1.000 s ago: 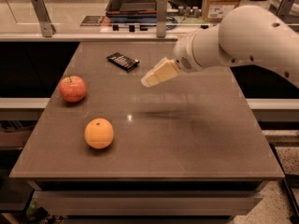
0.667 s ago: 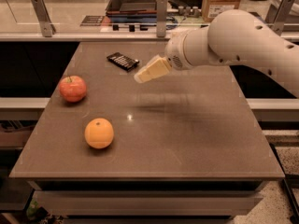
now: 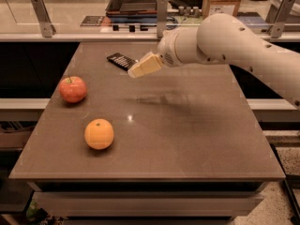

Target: Pick rxbar chocolate

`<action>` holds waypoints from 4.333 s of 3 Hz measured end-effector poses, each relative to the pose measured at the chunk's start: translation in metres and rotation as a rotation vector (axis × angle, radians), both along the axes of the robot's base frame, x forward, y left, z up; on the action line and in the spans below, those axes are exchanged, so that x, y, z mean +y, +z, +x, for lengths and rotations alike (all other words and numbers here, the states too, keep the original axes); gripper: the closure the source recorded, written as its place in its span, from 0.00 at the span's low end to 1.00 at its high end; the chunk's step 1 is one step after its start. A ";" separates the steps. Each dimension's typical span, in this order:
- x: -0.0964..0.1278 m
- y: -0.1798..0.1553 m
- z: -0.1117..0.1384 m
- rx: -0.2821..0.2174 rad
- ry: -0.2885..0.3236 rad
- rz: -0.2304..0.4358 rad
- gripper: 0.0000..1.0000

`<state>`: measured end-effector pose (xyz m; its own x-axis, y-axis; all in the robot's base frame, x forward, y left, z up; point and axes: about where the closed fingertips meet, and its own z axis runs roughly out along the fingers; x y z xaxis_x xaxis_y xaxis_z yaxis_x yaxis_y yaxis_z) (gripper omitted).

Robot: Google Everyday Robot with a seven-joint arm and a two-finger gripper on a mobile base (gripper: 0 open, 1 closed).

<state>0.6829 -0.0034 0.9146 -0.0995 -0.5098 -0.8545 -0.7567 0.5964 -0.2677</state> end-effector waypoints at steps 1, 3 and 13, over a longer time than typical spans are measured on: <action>0.018 -0.007 0.017 -0.007 0.000 0.034 0.00; 0.049 -0.023 0.040 0.035 -0.006 0.102 0.00; 0.079 -0.099 0.102 0.145 0.003 0.159 0.64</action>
Offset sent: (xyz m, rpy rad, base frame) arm 0.0546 0.0609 -0.0276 0.1500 0.0419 0.0060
